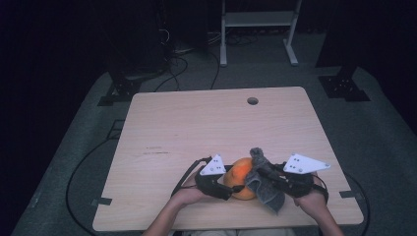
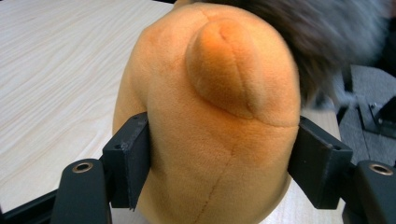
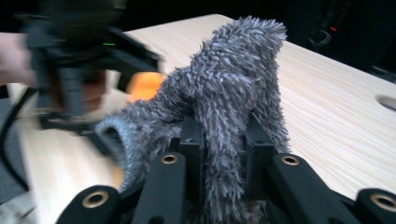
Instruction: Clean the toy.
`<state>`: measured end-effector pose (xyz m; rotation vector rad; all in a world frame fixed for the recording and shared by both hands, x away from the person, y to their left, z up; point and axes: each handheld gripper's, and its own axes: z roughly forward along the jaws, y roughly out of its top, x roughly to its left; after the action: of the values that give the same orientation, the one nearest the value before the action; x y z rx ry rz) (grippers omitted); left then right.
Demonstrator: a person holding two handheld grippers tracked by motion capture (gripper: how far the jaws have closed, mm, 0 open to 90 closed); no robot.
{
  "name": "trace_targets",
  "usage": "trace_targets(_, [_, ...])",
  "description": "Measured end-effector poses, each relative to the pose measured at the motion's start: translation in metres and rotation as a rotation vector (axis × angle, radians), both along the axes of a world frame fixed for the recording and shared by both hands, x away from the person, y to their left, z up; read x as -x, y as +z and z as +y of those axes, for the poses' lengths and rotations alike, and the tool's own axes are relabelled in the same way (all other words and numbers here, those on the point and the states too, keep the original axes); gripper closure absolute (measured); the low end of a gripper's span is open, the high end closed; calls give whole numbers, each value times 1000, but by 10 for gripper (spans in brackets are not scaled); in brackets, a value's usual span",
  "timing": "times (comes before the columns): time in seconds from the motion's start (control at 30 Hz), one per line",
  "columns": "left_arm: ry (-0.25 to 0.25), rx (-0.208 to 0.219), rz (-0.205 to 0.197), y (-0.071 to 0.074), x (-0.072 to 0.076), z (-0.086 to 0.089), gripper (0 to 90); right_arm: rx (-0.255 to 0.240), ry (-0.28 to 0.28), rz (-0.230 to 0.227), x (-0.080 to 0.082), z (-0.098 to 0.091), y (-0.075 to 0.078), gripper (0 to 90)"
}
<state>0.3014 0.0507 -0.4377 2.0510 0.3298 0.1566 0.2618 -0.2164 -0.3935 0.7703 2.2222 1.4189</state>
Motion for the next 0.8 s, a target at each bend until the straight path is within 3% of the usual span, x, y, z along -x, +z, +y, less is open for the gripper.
trace_targets(0.1, [-14,-5,-12,1,2,-1,281,-13,-26,29,-7,-11,-6,734])
trace_targets(0.27, [22,-7,-15,6,1,-5,147,0,-24,43,-6,-13,-10,735])
trace_targets(0.33, [14,9,-25,3,3,-6,202,-2,-24,48,-7,-14,-10,735])
trace_targets(0.43, [21,8,-93,5,7,-5,305,-7,-27,52,-8,-17,-8,735])
trace_targets(0.5, [44,12,-181,14,11,-6,340,-28,-37,39,-7,-19,-3,736])
trace_targets(0.57, [54,-1,-211,17,11,-5,343,-47,-29,27,-5,-18,1,736])
trace_targets(0.67, [35,-64,-215,9,10,-4,336,-27,-22,32,-6,-14,-1,736])
trace_targets(0.7, [26,-45,-201,5,10,-4,333,-8,-21,38,-8,-12,-4,736])
trace_targets(0.8, [22,-44,-190,4,11,-5,330,14,-12,44,-7,-7,-6,737])
